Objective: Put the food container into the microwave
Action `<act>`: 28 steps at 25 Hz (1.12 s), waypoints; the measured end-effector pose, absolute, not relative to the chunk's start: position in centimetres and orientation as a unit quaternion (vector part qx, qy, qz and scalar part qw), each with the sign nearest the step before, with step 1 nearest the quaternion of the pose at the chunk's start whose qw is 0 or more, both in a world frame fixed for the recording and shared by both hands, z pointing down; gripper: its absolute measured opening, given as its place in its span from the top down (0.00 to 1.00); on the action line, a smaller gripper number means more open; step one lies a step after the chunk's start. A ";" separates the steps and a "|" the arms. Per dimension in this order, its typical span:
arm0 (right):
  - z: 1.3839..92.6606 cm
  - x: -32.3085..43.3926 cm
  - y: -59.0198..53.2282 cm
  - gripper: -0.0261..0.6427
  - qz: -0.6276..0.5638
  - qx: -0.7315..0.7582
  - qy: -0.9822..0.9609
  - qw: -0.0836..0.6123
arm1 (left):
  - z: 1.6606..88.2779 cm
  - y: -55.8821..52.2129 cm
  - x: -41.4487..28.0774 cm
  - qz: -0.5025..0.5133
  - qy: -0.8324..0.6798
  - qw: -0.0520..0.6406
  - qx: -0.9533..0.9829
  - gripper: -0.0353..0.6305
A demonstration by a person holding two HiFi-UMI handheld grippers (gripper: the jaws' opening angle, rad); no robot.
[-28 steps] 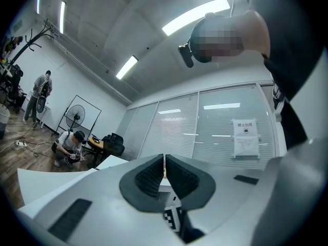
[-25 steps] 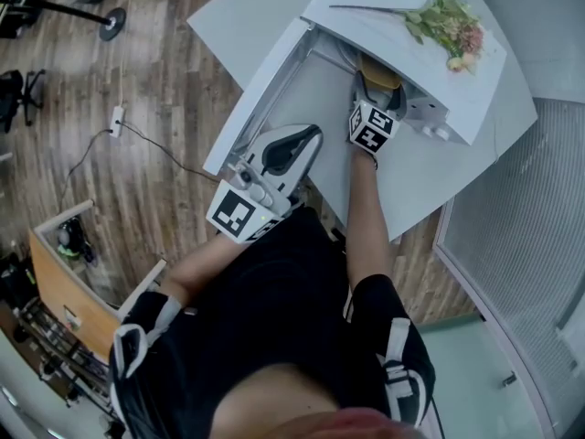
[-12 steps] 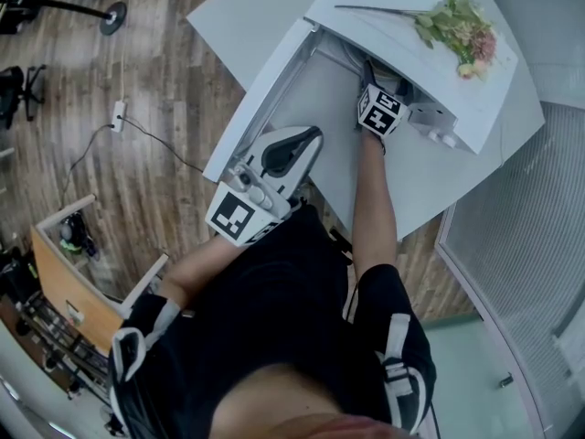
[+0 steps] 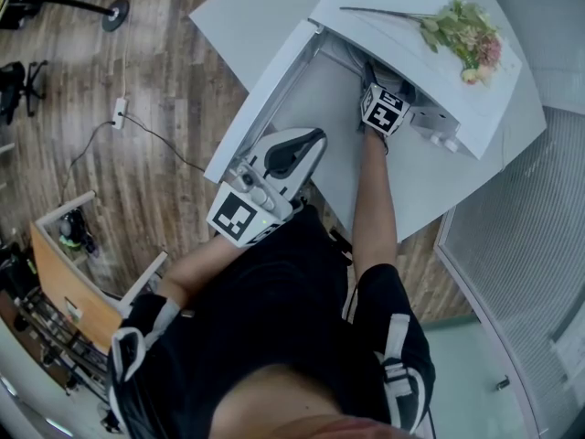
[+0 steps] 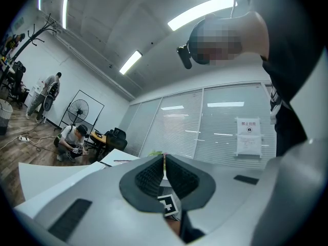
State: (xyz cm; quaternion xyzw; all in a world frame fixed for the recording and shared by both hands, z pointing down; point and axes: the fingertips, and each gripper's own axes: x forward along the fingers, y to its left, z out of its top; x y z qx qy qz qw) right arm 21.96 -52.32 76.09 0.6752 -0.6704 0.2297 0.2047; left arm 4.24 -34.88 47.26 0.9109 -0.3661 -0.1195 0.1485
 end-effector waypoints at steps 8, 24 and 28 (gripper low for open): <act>73.0 21.1 -46.4 0.28 0.239 0.672 -0.677 0.183 | 45.7 -32.0 4.8 -0.124 -0.361 0.141 0.914 0.90; 51.8 19.2 -20.7 0.73 0.167 0.632 -0.754 0.071 | 39.2 -14.4 2.4 -0.133 -0.377 0.082 0.913 0.90; 49.3 17.8 -16.4 0.85 0.162 0.635 -0.752 0.066 | 38.2 -13.3 0.8 -0.139 -0.371 0.077 0.915 0.90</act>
